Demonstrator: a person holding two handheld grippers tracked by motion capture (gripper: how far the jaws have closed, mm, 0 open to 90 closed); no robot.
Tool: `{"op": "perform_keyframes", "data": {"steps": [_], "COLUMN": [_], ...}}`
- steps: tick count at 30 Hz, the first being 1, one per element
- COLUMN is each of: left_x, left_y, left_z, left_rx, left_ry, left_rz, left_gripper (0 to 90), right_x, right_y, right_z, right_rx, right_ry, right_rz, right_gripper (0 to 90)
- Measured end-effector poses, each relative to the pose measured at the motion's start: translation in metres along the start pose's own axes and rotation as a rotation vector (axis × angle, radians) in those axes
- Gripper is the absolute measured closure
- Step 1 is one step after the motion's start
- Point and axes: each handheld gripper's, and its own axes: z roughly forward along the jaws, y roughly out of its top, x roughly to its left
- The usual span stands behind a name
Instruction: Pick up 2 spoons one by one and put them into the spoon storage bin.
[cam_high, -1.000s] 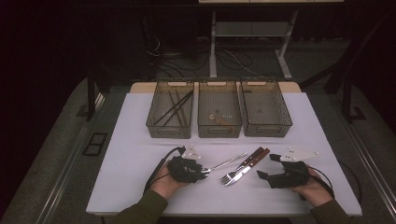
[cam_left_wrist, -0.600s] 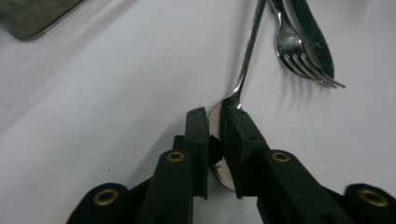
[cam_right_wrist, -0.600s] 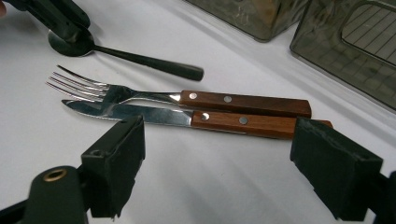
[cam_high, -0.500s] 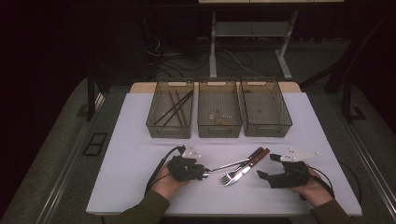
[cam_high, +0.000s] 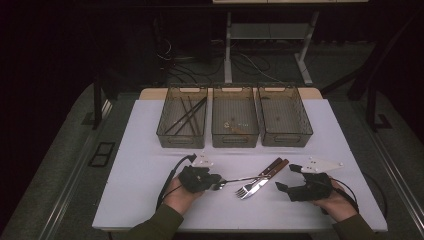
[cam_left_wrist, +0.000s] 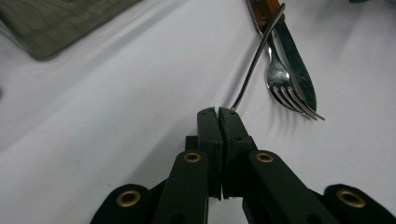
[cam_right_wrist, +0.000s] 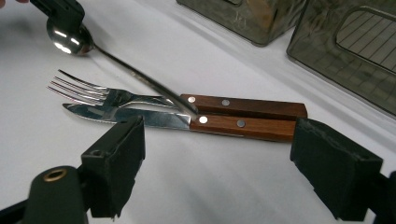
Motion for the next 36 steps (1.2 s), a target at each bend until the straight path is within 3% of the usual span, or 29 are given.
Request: {"op": "perform_keyframes", "data": {"steps": [11,18,30,36], "left_x": [0.011,0.020,0.046,0.064], "left_y": [0.001,0.009,0.051,0.072], "left_z": [-0.015,-0.024,-0.037,-0.034], "left_rx": [-0.076,-0.114,-0.208,-0.202], "left_ry": [0.038,0.056,0.143,0.198], "left_rz": [-0.045,-0.041,-0.055,-0.078], "left_gripper": [88.5,88.5,88.5,88.5], "right_x": [0.000,0.000,-0.002,-0.002], "right_y": [0.000,0.000,-0.001,-0.001], "right_z": [0.000,0.000,-0.001,-0.001], "right_rx": [-0.001,0.002,-0.006,-0.005], "right_ry": [-0.002,-0.003,-0.004,-0.002], "right_rz": [-0.001,0.000,0.009,0.009], "right_gripper": [18.1,18.1,18.1,18.1]}}
